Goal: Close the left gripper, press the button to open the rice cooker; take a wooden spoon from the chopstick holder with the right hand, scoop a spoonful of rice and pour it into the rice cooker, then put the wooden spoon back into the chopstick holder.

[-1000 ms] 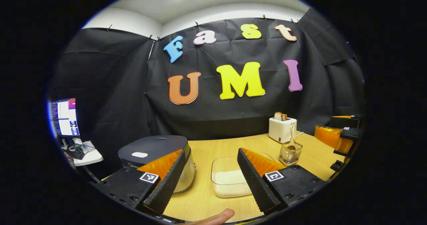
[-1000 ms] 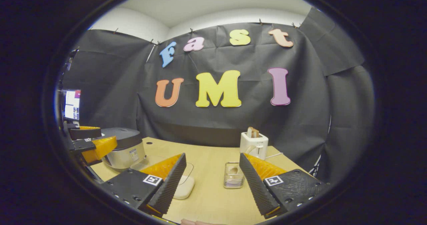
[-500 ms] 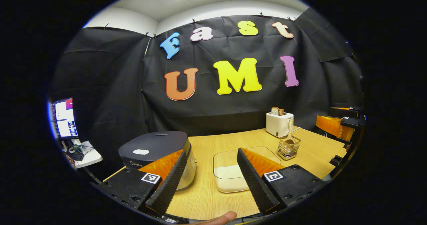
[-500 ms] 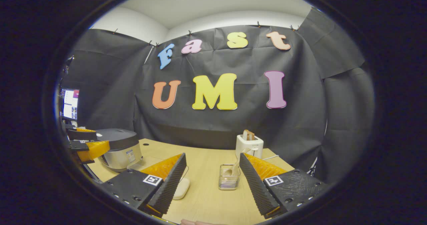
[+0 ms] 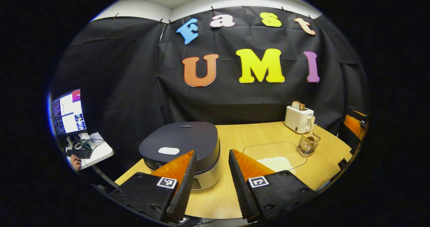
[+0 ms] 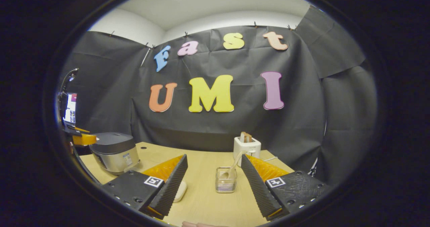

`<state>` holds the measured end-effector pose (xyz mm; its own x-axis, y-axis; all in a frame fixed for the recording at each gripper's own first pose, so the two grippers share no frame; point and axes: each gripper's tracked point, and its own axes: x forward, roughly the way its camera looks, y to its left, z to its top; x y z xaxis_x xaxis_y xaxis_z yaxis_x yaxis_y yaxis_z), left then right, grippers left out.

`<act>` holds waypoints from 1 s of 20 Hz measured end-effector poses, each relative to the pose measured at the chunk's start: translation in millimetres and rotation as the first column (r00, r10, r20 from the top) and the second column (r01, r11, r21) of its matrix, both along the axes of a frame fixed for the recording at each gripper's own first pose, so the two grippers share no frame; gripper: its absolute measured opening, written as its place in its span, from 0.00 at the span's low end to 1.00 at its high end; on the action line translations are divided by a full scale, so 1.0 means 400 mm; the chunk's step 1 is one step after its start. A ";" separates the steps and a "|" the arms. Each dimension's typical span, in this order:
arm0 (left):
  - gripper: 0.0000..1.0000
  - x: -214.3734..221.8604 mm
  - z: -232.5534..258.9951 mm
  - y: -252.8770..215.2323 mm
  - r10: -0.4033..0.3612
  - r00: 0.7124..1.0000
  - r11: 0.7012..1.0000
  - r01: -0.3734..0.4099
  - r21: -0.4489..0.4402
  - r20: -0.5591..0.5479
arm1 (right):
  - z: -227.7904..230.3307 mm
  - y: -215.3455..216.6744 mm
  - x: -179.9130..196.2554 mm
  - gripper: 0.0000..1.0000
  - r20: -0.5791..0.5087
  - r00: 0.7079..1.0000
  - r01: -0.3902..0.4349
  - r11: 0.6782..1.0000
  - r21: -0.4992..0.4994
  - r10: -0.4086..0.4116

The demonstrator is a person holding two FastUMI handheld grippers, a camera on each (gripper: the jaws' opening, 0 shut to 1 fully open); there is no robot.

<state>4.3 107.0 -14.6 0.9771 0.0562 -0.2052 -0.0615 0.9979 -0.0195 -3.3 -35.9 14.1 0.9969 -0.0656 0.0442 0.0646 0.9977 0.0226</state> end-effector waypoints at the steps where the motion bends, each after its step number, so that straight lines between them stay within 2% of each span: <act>1: 0.58 0.005 0.001 0.025 0.008 1.000 1.000 -0.008 0.001 -0.016 | -0.001 -0.006 0.001 0.96 -0.003 1.000 0.003 1.000 0.005 -0.003; 4: 0.30 0.031 -0.003 0.093 0.021 0.998 1.000 -0.021 0.008 -0.064 | -0.018 -0.008 0.008 0.95 -0.027 1.000 -0.002 1.000 0.024 0.002; 8: 0.03 0.071 -0.034 0.168 0.035 0.987 0.999 -0.039 -0.023 -0.155 | -0.017 -0.011 0.007 0.96 -0.030 1.000 0.001 0.999 0.032 0.000; 11: 0.03 0.096 -0.067 0.194 0.038 0.974 0.999 -0.045 -0.025 -0.222 | -0.017 -0.013 0.009 0.95 -0.031 1.000 -0.002 0.999 0.032 0.003; 17: 0.03 0.126 -0.114 0.225 0.053 0.958 0.997 -0.068 -0.045 -0.281 | -0.028 -0.012 0.016 0.95 -0.055 0.998 -0.008 0.999 0.050 0.011; 20: 0.03 0.126 -0.115 0.220 0.032 0.953 0.999 -0.035 -0.004 -0.301 | -0.032 -0.010 0.015 0.95 -0.061 0.998 -0.019 0.999 0.050 0.022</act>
